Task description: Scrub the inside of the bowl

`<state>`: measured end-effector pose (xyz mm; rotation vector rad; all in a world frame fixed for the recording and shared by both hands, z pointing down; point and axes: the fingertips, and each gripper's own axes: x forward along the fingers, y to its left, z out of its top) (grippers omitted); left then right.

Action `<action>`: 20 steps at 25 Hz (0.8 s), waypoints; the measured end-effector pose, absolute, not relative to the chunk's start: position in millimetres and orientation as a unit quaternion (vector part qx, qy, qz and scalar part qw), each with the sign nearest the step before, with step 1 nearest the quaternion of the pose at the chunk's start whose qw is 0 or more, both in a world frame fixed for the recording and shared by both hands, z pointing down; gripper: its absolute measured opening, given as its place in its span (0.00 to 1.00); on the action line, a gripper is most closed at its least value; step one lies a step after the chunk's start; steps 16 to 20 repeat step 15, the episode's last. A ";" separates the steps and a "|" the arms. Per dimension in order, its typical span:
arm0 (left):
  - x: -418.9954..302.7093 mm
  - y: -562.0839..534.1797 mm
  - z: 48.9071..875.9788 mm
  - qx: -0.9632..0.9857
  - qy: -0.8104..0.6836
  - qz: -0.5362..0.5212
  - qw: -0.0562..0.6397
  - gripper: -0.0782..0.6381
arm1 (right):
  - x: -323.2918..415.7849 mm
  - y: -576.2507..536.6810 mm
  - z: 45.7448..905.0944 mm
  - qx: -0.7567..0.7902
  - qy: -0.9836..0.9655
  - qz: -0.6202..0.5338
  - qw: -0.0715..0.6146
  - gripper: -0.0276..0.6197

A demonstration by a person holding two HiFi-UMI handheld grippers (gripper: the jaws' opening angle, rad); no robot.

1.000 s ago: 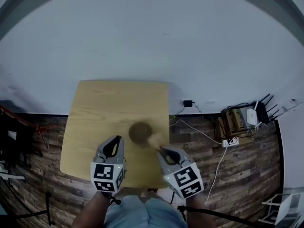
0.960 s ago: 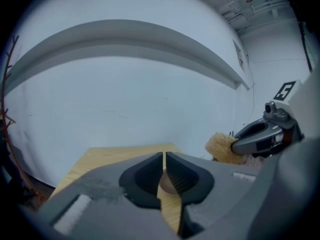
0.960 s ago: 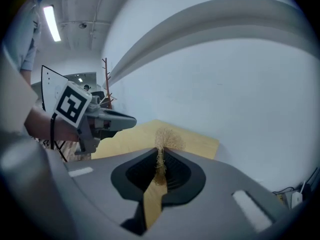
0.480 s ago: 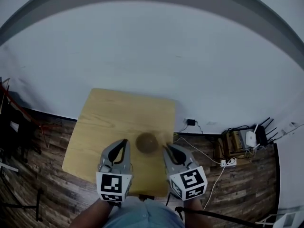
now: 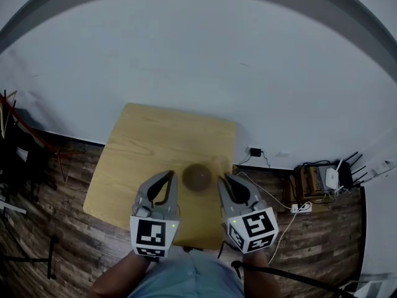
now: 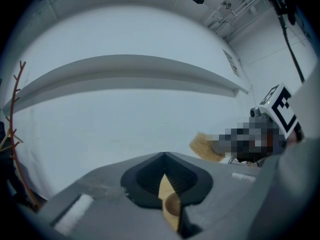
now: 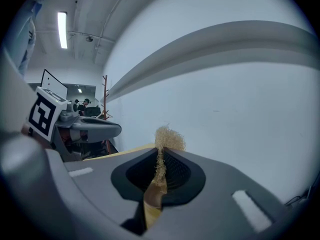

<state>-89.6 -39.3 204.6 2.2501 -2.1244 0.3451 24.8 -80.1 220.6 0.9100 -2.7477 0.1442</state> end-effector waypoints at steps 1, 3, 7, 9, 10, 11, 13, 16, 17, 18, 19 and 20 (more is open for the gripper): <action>-89.5 -39.3 205.6 0.723 -0.681 0.112 0.015 0.14 | 24.7 -80.3 221.6 0.312 -0.941 0.051 0.122 0.08; -89.3 -37.7 206.6 0.724 -0.680 0.114 0.016 0.14 | 24.8 -78.8 222.8 0.312 -0.941 0.053 0.122 0.08; -89.7 -34.9 205.0 0.726 -0.678 0.115 0.014 0.14 | 22.4 -76.2 220.7 0.312 -0.941 0.052 0.121 0.08; -90.8 -37.0 206.2 0.727 -0.676 0.117 0.015 0.14 | 20.2 -77.7 221.2 0.311 -0.941 0.053 0.121 0.08; -91.1 -38.3 207.4 0.728 -0.675 0.118 0.016 0.14 | 19.4 -78.8 221.6 0.312 -0.941 0.052 0.122 0.08; -91.3 -39.4 208.5 0.728 -0.675 0.119 0.017 0.14 | 19.0 -79.6 222.0 0.312 -0.941 0.052 0.122 0.08; -91.3 -40.9 209.7 0.729 -0.673 0.120 0.019 0.14 | 18.6 -80.8 222.2 0.312 -0.941 0.052 0.122 0.08; -91.4 -41.8 210.6 0.730 -0.672 0.122 0.020 0.14 | 18.0 -81.7 222.5 0.312 -0.941 0.052 0.122 0.08; -91.4 -41.8 210.6 0.730 -0.672 0.122 0.020 0.14 | 18.0 -81.7 222.5 0.312 -0.941 0.052 0.122 0.08; -91.4 -41.8 210.6 0.730 -0.672 0.122 0.020 0.14 | 18.0 -81.7 222.5 0.312 -0.941 0.052 0.122 0.08; -91.4 -41.8 210.6 0.730 -0.672 0.122 0.020 0.14 | 18.0 -81.7 222.5 0.312 -0.941 0.052 0.122 0.08; -91.4 -41.8 210.6 0.730 -0.672 0.122 0.020 0.14 | 18.0 -81.7 222.5 0.312 -0.941 0.052 0.122 0.08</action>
